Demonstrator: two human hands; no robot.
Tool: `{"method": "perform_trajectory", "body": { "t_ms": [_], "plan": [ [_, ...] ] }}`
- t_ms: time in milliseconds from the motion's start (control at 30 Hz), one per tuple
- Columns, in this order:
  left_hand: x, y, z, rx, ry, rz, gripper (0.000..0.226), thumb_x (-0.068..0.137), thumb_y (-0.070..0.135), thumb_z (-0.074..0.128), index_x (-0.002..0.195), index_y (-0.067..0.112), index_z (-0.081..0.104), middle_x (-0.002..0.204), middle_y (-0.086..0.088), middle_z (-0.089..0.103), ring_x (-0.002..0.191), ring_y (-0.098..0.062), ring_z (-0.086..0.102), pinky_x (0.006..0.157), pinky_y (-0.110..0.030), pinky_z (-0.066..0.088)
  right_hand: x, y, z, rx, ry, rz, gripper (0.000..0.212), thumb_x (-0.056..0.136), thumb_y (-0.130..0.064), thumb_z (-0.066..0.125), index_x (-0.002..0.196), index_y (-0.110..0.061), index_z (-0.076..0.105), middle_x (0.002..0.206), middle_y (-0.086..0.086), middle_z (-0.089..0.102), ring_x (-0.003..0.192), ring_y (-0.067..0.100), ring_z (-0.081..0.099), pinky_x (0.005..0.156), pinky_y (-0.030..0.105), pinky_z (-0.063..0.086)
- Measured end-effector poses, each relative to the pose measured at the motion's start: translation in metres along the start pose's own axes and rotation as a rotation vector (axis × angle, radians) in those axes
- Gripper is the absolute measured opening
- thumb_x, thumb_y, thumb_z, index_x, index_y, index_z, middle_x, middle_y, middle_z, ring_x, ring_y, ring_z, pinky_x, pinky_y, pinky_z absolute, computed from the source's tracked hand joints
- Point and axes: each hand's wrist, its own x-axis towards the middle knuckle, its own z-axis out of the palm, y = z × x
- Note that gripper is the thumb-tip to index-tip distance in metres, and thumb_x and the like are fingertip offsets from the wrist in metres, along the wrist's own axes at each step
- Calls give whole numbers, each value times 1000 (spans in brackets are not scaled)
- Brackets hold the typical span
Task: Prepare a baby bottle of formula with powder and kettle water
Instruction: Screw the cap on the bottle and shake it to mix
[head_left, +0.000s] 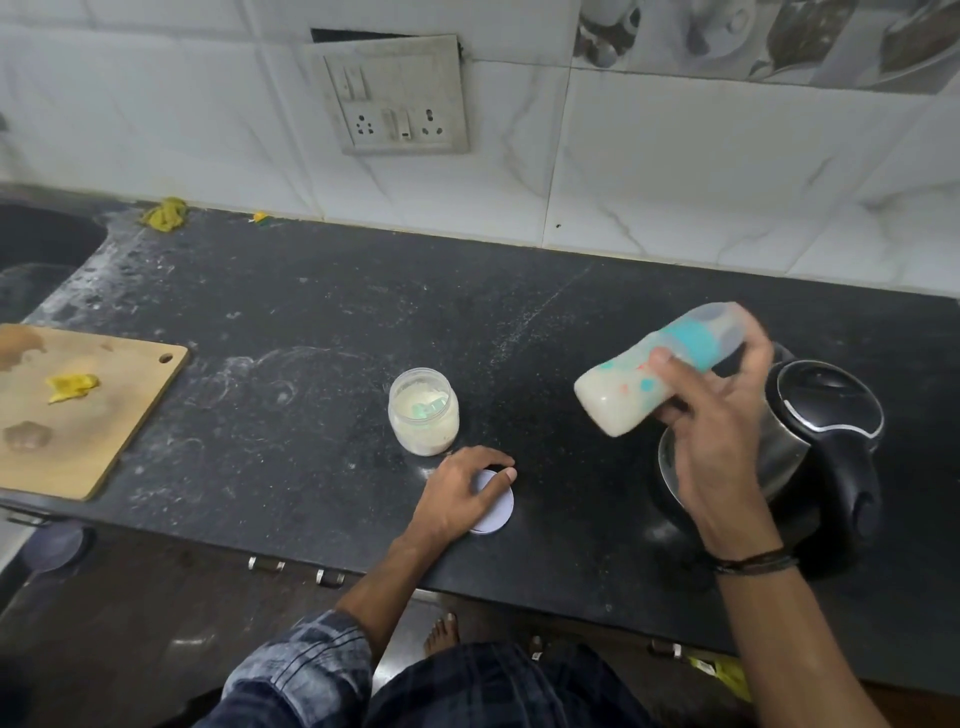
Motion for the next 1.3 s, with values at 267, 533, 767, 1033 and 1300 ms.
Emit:
{"method": "perform_trajectory", "body": {
  "t_ms": [267, 533, 767, 1033, 1300],
  "plan": [
    [0, -3, 2, -3, 4, 4, 22, 96, 45, 62, 109, 32, 74, 111, 23, 71, 109, 2, 61, 97, -23, 45, 1, -2, -2, -49, -44, 4, 74, 81, -10, 78, 143, -26, 40, 116, 1, 69, 106, 24, 71, 75, 38, 62],
    [0, -2, 2, 4, 2, 5, 28, 95, 49, 59, 109, 31, 74, 112, 20, 72, 108, 0, 61, 98, -26, 46, 0, -4, 2, -31, -33, -4, 78, 84, -7, 77, 148, -22, 35, 110, -5, 70, 102, 18, 72, 74, 36, 61],
    [1, -1, 2, 15, 3, 5, 27, 96, 48, 59, 110, 31, 74, 113, 20, 72, 109, 0, 61, 98, -26, 46, 5, -3, 1, 12, 44, 4, 69, 91, -7, 72, 146, -22, 33, 121, 0, 68, 115, 27, 69, 76, 40, 62],
    [0, -1, 1, 10, 5, 6, 22, 97, 43, 62, 110, 30, 75, 113, 19, 72, 109, 1, 60, 97, -23, 45, 4, -2, 6, 81, 70, -4, 80, 85, -19, 79, 149, -22, 30, 126, 2, 65, 117, 25, 68, 81, 46, 62],
    [0, 0, 1, 7, 13, 10, 20, 97, 42, 63, 109, 30, 75, 112, 20, 72, 108, 0, 61, 96, -21, 45, -2, 0, 8, 134, 162, -23, 68, 93, -11, 71, 147, -23, 31, 130, 2, 63, 119, 24, 67, 80, 43, 61]
  ]
}}
